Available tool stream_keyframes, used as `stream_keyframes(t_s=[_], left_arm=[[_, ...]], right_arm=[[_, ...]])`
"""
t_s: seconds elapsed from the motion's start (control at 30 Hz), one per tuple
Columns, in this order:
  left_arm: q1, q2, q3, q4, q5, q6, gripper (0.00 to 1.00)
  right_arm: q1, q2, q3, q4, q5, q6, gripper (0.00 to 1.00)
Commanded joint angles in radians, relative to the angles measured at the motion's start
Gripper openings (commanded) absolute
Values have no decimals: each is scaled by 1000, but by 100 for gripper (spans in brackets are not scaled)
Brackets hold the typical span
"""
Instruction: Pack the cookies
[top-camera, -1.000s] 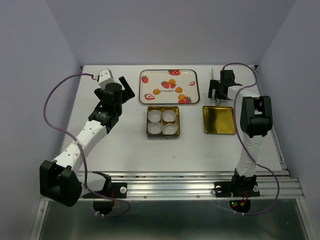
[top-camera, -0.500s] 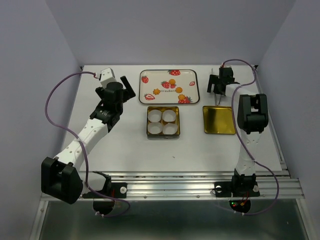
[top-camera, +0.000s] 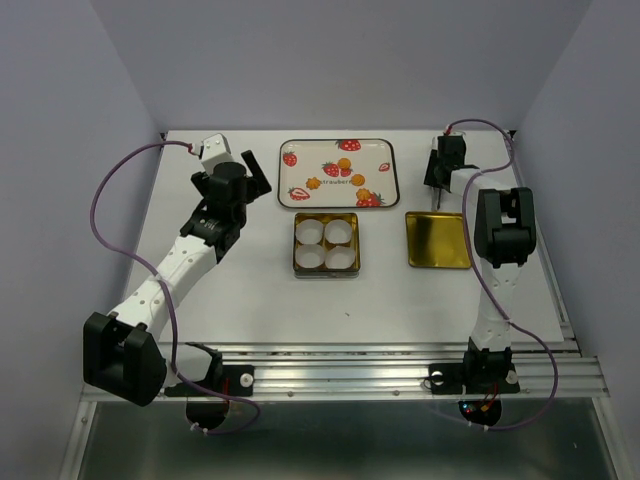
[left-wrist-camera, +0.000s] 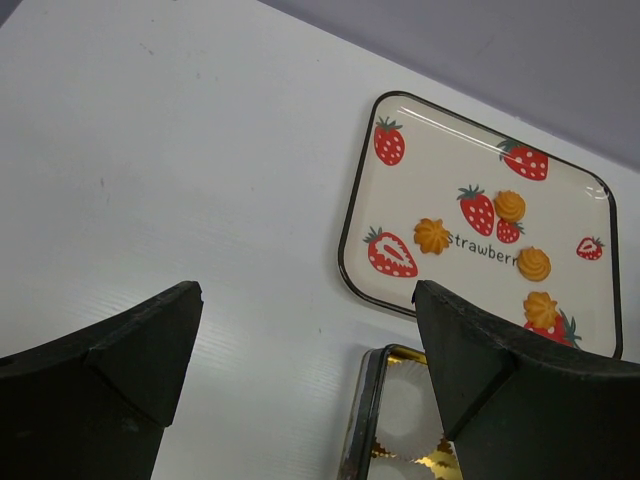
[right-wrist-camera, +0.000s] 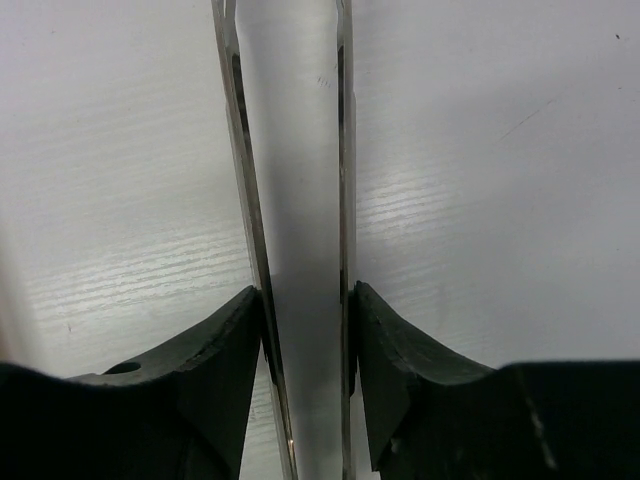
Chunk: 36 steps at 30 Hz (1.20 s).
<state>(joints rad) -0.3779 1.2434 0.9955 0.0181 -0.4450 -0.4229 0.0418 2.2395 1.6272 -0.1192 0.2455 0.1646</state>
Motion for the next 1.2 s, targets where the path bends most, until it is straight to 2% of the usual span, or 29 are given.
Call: stream_keyframes(t_s=[0.0, 0.13, 0.37, 0.67, 0.77, 0.9, 0.97, 1.17], left_arm=[[-1, -18, 40, 42, -12, 16, 99], [-1, -30, 34, 45, -12, 10, 99], [0, -59, 15, 52, -12, 6, 99], [-1, -105, -21, 68, 3, 10, 99], [0, -114, -37, 82, 11, 12, 99], [0, -119, -47, 77, 6, 1, 99], [0, -125, -52, 75, 9, 1, 99], [-1, -128, -61, 82, 17, -1, 99]], right_arm=[[0, -24, 6, -8, 37, -11, 46], [0, -52, 39, -11, 26, -23, 41], [0, -152, 68, -11, -26, -36, 41], [0, -340, -65, -14, -139, -31, 42], [0, -429, -119, -19, -221, -20, 41], [0, -537, -214, -49, -427, -25, 42], [19, -586, -239, -85, -481, -45, 42], [133, -629, -274, -180, -479, -109, 43]])
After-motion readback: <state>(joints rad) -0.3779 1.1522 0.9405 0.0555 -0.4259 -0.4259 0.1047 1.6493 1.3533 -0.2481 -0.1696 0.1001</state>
